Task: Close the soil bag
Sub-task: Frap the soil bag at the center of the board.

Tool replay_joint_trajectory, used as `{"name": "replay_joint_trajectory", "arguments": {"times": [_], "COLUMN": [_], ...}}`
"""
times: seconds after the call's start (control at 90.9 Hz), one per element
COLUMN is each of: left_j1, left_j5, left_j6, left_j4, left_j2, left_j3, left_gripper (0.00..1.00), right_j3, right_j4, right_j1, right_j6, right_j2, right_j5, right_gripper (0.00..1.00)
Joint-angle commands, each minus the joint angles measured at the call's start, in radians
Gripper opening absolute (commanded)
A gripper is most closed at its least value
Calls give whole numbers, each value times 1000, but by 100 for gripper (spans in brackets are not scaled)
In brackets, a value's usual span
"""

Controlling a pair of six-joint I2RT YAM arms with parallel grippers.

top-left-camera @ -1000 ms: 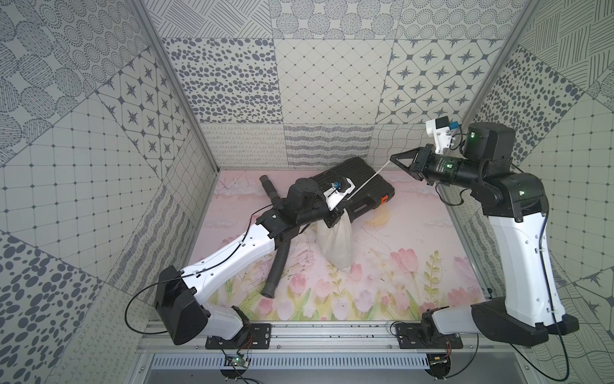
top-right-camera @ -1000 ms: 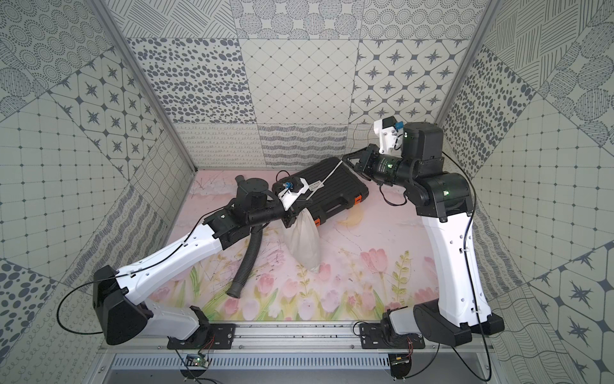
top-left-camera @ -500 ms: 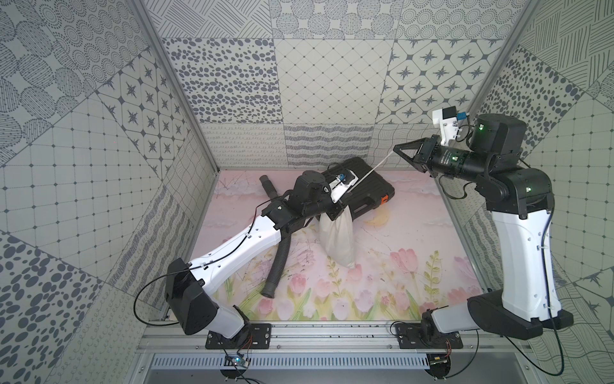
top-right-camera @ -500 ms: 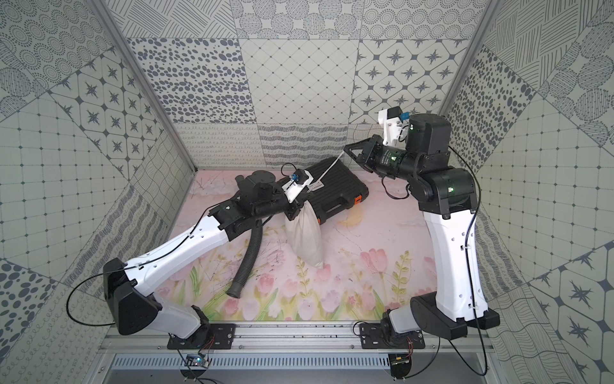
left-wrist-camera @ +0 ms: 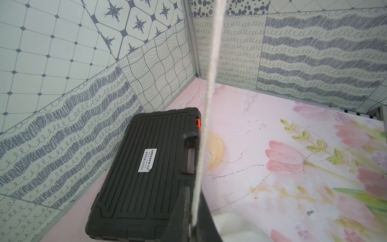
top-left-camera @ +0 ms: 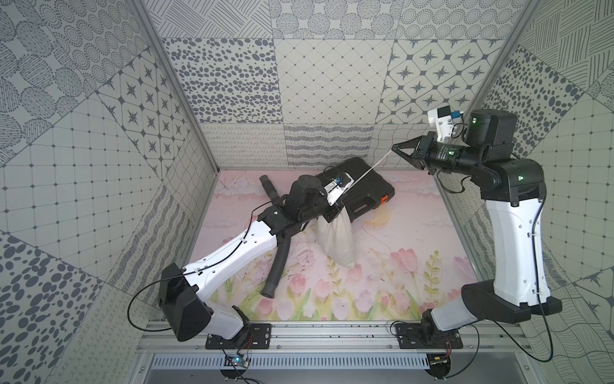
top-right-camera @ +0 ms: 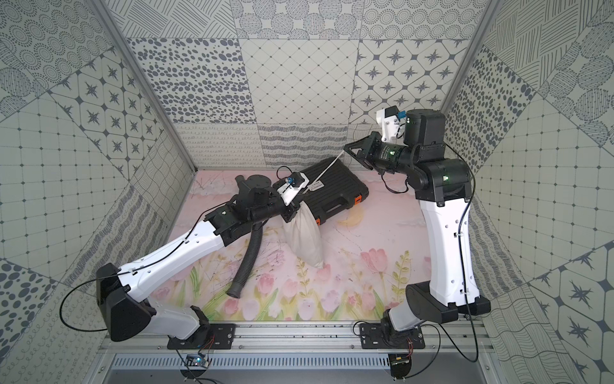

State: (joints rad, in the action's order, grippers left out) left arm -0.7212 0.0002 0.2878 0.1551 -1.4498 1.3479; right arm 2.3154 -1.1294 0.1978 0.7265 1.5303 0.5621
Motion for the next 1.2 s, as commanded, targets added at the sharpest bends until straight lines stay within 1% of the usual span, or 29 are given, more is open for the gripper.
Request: {"name": "replay_joint_trajectory", "arguments": {"times": [0.0,0.275,0.484,0.528,0.605,0.77,0.891,0.968,1.133,1.188], "left_j1": [6,9,9,9,10,10,10,10,9,10], "left_j5": [-190,-195,-213,-214,-212,-194,-182,-184,-200,-210], "left_j6": [9,10,16,17,17,14,10,11,20,21], "left_j4": [556,557,560,561,565,571,567,571,569,568], "left_j2": [-12,2,11,15,17,16,13,8,15,18], "left_j3": [-57,-70,-91,-94,-98,-112,-124,-126,-143,-147], "left_gripper": [7,6,6,7,13,14,9,8,8,6], "right_j3": [122,104,105,105,107,85,31,11,50,49], "right_j4": [405,403,403,403,402,404,405,405,403,403], "right_j1": [-69,-103,-165,-170,-174,-176,-175,-176,-195,-198], "right_j6": [-4,2,27,28,31,36,45,29,38,38], "right_j2": [-79,-98,-103,-104,-105,-113,-134,-150,-132,-134], "right_j5": [-89,-81,-48,-44,-42,-35,-24,-41,-25,-22], "right_gripper": [0,0,0,0,0,0,0,0,0,0]}}
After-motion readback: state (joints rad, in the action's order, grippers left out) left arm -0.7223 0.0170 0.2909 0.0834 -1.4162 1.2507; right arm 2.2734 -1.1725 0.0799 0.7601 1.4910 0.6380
